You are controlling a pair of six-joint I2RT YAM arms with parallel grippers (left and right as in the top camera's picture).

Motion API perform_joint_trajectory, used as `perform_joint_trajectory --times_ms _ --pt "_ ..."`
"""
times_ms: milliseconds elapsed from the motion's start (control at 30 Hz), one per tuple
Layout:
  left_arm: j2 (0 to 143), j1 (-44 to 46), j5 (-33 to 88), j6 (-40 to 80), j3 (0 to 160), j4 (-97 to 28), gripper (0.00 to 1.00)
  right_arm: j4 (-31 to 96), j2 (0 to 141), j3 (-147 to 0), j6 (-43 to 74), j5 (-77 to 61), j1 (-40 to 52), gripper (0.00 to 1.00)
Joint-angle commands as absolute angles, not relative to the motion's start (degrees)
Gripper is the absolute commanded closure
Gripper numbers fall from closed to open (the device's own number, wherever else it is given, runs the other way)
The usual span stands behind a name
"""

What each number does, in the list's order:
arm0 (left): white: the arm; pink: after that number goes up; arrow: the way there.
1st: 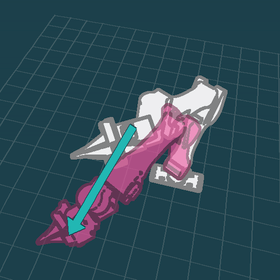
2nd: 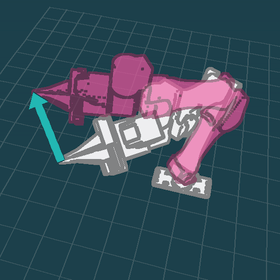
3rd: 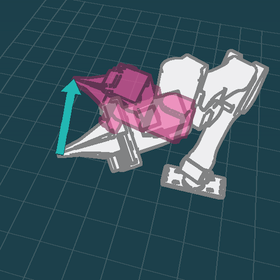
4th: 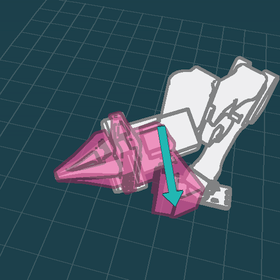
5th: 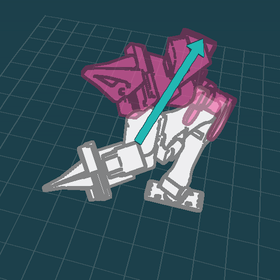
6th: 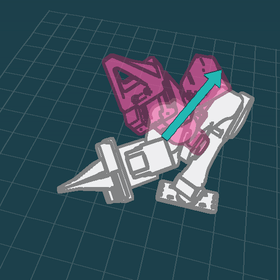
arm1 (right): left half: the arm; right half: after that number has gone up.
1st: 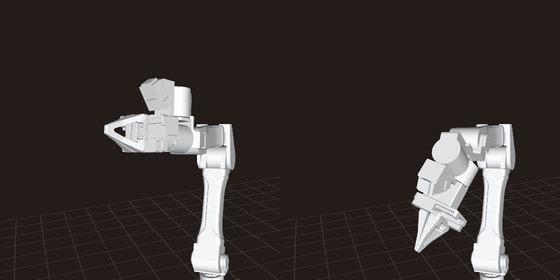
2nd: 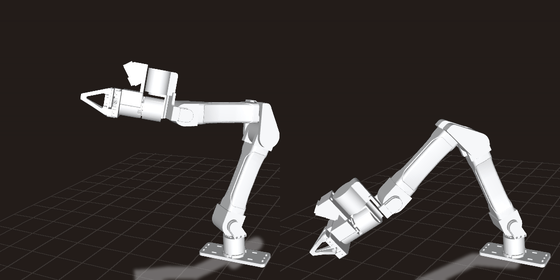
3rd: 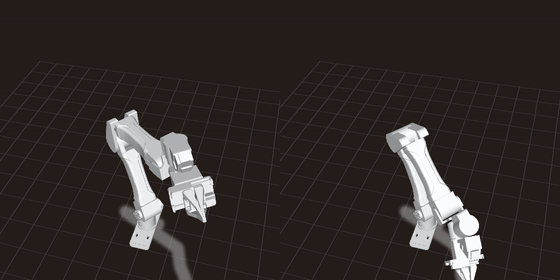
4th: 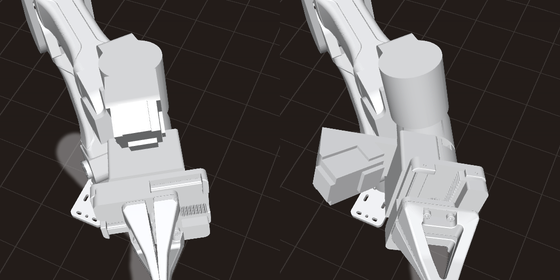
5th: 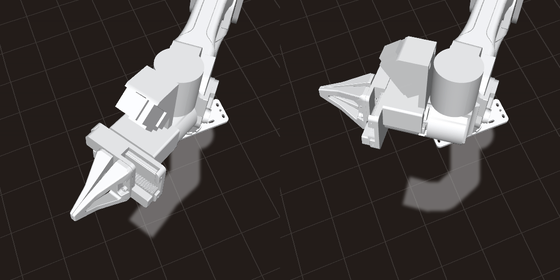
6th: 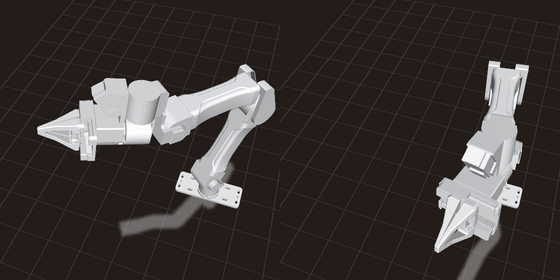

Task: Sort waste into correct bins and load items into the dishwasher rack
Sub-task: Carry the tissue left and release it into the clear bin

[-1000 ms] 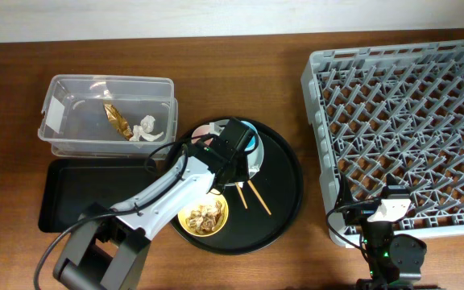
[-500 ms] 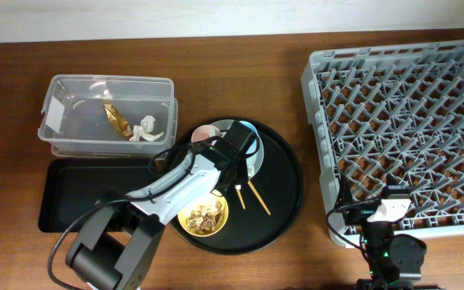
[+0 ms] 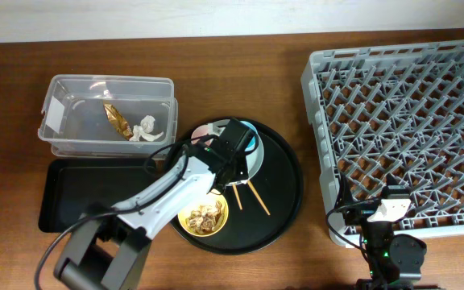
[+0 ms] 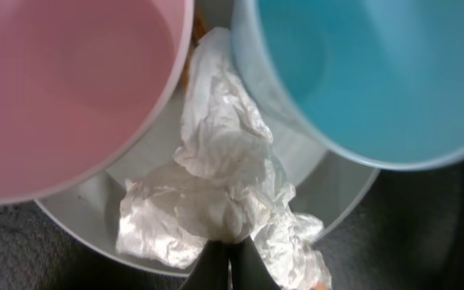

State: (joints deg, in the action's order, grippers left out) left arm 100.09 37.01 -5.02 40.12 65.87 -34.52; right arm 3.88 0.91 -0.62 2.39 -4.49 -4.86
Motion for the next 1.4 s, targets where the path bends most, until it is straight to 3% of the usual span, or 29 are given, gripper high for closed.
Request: perform_joint_trajectory --times_ms 0,233,500,667,867,933,1000,1033,1100,1267,1367 --pt "97.2 37.2 -6.1 39.8 65.5 -35.5 1.0 4.1 0.6 -0.3 2.4 -4.2 -5.2 0.01" --pt "90.2 34.5 -6.0 37.1 65.6 -35.7 1.0 4.1 0.6 -0.3 2.4 -4.2 -3.7 0.01" --pt "79.0 19.5 -9.0 31.6 65.7 -33.1 0.99 4.1 0.6 -0.3 2.4 -4.2 -3.3 0.01" --pt "80.2 10.0 -12.9 31.5 65.7 -29.1 0.91 4.1 0.6 -0.3 2.4 -4.2 -3.3 0.02" --pt "86.5 5.5 -13.0 31.5 65.7 -26.1 0.89 4.1 0.6 -0.3 2.4 -4.2 -3.3 0.01" --pt "88.4 5.0 -13.0 31.1 65.7 -25.4 0.82 4.1 0.6 -0.3 2.4 -4.2 -3.3 0.01" --pt "90.2 4.2 -13.0 31.1 65.7 -24.6 0.68 4.1 0.6 -0.3 2.4 -4.2 -3.3 0.01" --pt "90.8 3.8 -13.0 31.1 65.7 -24.1 0.5 4.1 0.6 -0.3 2.4 -4.2 -3.3 0.02" --pt "90.8 3.6 -13.0 30.6 65.7 -23.9 0.3 4.1 0.6 -0.3 2.4 -4.2 -3.3 0.01" --pt "87.7 3.6 -12.4 26.1 65.9 -25.1 0.21 4.1 0.6 -0.3 2.4 -4.2 -3.3 0.02" --pt "83.7 3.7 -10.2 26.0 65.9 -28.6 0.26 4.1 0.6 -0.3 2.4 -4.2 -3.3 0.01"
